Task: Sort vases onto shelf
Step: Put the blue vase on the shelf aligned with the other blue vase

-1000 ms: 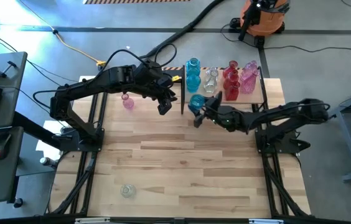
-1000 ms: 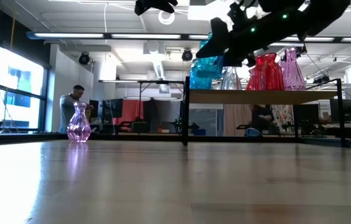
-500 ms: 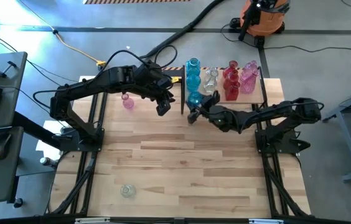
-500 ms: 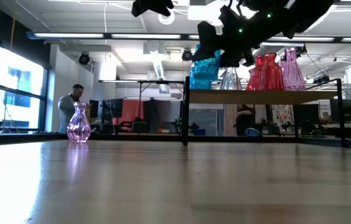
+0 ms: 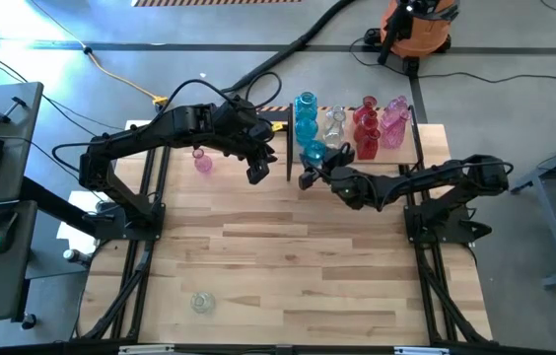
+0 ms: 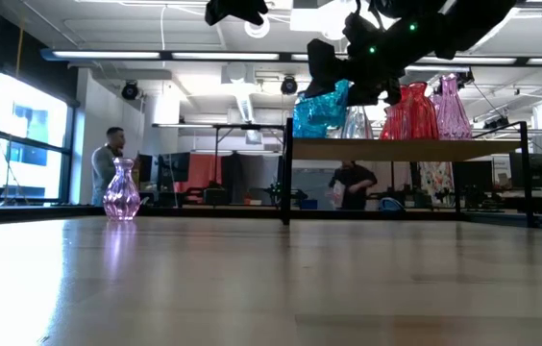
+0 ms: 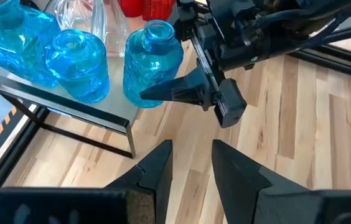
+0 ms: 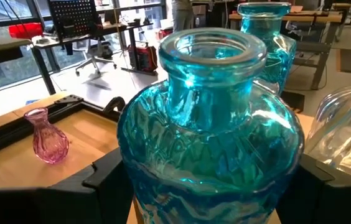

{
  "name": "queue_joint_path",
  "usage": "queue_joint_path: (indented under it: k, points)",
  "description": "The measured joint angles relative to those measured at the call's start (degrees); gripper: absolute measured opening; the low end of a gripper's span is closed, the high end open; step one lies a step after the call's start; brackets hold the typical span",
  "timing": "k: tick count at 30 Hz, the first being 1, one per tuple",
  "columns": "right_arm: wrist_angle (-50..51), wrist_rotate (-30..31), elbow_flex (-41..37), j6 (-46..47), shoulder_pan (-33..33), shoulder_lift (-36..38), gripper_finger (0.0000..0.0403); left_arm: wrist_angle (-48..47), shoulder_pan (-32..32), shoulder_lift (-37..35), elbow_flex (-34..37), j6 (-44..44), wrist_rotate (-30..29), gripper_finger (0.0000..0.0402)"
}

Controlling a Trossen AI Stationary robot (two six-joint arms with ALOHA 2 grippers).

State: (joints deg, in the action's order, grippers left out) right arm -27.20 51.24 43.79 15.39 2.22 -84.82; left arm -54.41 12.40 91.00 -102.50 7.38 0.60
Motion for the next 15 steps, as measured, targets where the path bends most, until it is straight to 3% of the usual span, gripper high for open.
queue_joint_path:
  k: [15]
  points:
    - [-1.22,-2.36,-0.01,-1.45,0.82,-0.80,0.0271,0.35,-0.07,0.00,0.00,0.00,0.02,0.0104]
